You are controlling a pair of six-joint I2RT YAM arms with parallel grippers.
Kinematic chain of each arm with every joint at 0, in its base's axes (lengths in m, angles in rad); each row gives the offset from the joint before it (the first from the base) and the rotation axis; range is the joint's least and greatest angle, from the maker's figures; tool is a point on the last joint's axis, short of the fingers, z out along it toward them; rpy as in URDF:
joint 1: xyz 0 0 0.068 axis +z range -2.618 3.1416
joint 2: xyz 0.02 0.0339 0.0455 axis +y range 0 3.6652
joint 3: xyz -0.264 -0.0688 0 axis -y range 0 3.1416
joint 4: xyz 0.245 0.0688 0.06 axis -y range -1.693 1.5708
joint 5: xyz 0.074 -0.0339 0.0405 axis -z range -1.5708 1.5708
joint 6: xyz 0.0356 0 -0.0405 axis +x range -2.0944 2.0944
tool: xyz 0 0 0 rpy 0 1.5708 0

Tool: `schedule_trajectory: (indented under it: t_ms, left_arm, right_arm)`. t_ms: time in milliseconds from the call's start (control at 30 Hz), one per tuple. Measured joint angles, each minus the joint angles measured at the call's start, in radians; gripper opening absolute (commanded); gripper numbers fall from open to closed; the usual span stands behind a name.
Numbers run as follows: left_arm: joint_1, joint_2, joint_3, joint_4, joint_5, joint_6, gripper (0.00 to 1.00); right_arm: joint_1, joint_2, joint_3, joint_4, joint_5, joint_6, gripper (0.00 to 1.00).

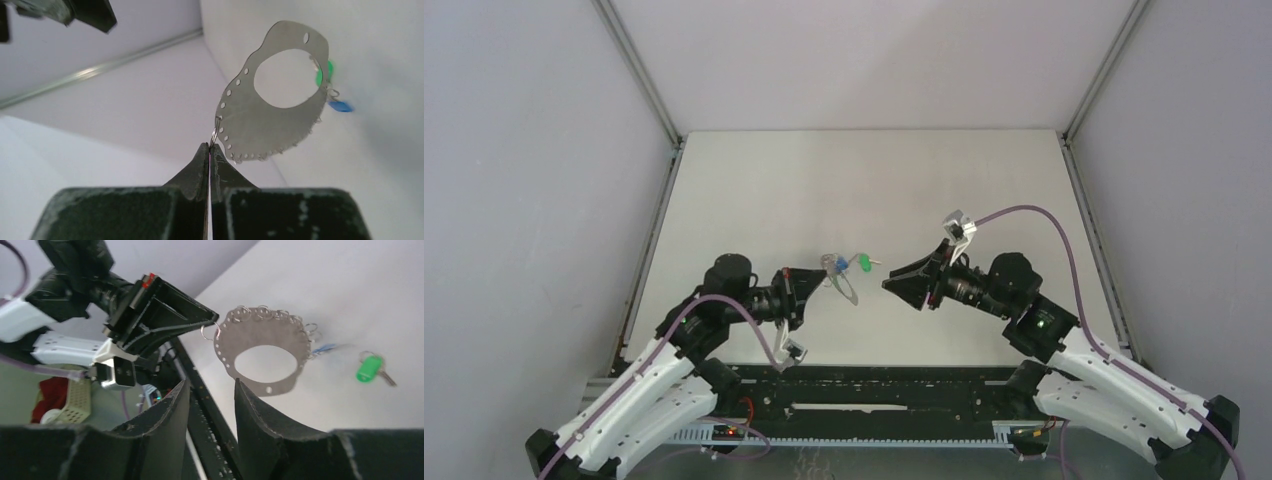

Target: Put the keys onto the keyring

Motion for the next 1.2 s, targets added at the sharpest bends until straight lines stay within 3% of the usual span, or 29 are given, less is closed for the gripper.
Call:
schedule_trajectory:
  t_ms: [233,533,1200]
  left_arm:
    - [0.000,-0.091,-0.014,0.011,0.147,0.060,0.00]
    - [0.000,-0.064,-0.005,0.031,0.285,0.077,0.00]
    - [-0.009,-0.026,0.106,0.003,0.442,0.077,0.00]
  right_arm:
    - [-0.069,0.067,0.094,0.006,-0.221,0.043,0.50]
    - [-0.077,0.198,0.163,0.047,-0.464,0.135,0.51]
    - [-0.034,0.381,0.225,0.213,-0.572,0.256,0.50]
